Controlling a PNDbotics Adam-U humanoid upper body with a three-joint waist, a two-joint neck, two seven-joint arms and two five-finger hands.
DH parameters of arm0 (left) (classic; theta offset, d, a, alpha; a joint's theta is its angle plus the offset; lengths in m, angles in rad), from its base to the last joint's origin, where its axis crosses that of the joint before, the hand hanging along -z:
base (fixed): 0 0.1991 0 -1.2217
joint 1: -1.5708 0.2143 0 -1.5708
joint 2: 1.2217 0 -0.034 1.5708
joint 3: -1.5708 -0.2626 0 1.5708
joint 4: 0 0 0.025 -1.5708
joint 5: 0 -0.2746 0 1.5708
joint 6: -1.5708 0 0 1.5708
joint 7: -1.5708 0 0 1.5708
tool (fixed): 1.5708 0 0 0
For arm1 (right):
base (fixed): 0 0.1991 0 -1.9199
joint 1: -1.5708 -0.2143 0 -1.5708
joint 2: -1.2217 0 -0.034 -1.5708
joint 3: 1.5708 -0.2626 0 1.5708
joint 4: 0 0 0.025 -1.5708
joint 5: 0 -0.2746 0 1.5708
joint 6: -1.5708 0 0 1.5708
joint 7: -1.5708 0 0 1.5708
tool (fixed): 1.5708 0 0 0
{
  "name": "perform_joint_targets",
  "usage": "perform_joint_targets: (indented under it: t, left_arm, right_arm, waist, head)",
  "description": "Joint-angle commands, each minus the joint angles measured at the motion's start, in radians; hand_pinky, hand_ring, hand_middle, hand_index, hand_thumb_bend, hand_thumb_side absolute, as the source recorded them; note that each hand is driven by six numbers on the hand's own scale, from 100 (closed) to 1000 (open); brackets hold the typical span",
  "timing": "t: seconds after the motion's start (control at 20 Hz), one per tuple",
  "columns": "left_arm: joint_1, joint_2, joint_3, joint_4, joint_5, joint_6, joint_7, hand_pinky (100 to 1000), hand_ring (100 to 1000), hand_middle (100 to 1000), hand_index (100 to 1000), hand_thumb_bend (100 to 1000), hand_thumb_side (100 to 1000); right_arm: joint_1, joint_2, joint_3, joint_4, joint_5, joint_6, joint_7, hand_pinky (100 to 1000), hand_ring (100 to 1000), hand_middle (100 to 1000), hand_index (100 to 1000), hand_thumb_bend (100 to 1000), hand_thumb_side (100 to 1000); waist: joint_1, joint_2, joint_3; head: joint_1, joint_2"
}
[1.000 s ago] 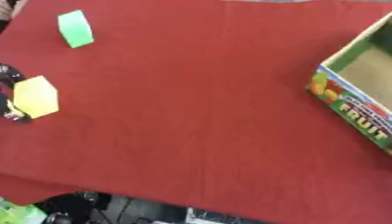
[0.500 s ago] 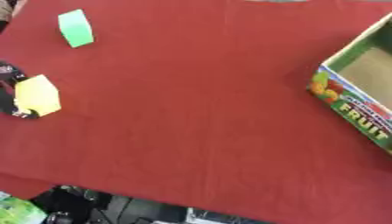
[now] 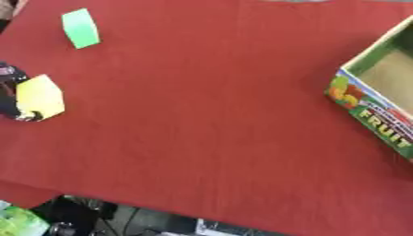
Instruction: Pick up the objects with one hand, pass them to the other hand, and then place them into the box on the other side of the table.
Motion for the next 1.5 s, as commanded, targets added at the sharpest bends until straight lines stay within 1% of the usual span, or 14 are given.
perform_joint_targets:
  t: [0.05, 0.25, 0.4, 0.55, 0.85, 1.1, 1.5]
  left_arm:
    - [-0.009, 0.034, 0.031, -0.058, 0.023, 0.011, 0.03, 808, 756, 634, 548, 293, 132]
    - [-0.012, 0.027, 0.046, -0.136, 0.06, 0.029, 0.075, 794, 729, 609, 543, 279, 126]
    - [-0.017, 0.016, 0.042, -0.191, 0.098, 0.04, 0.111, 789, 712, 595, 541, 269, 131]
    - [-0.037, -0.013, 0.031, -0.243, 0.131, 0.046, 0.152, 782, 695, 582, 538, 256, 134]
    - [-0.092, -0.083, -0.001, -0.294, 0.168, 0.05, 0.219, 770, 661, 555, 532, 239, 141]
    - [-0.124, -0.132, -0.028, -0.319, 0.166, 0.03, 0.27, 759, 646, 545, 530, 240, 134]
    - [-0.159, -0.212, -0.078, -0.33, 0.146, 0.0, 0.287, 748, 626, 528, 527, 231, 141]
  right_arm:
    - [-0.031, -0.05, 0.013, -0.055, 0.01, 0.001, 0.023, 803, 807, 781, 818, 358, 363]
    - [-0.07, -0.066, 0.052, -0.097, 0.032, 0.023, 0.07, 805, 809, 783, 820, 361, 358]
    - [-0.105, -0.071, 0.088, -0.118, 0.054, 0.044, 0.112, 806, 810, 784, 821, 369, 353]
    - [-0.151, -0.065, 0.134, -0.127, 0.078, 0.064, 0.161, 807, 812, 786, 823, 377, 349]
    - [-0.242, -0.017, 0.214, -0.112, 0.126, 0.087, 0.243, 809, 814, 788, 824, 390, 340]
    - [-0.298, 0.034, 0.267, -0.089, 0.18, 0.09, 0.292, 811, 817, 790, 825, 408, 327]
    - [-0.364, 0.104, 0.338, -0.036, 0.286, 0.084, 0.371, 818, 824, 796, 829, 433, 313]
  waist:
    - [0.001, -0.024, 0.003]
    - [-0.001, -0.031, 0.005]
    - [-0.003, -0.036, 0.006]
    - [-0.005, -0.041, 0.005]
    - [-0.011, -0.049, 0.004]
    - [-0.013, -0.052, 0.005]
    - [-0.017, -0.054, 0.005]
  head:
    - [-0.007, -0.007]
    - [-0.018, -0.008]
    - [-0.024, -0.01]
    - [-0.029, -0.008]
    - [-0.043, -0.004]
    - [-0.072, -0.002]
    - [-0.116, -0.007]
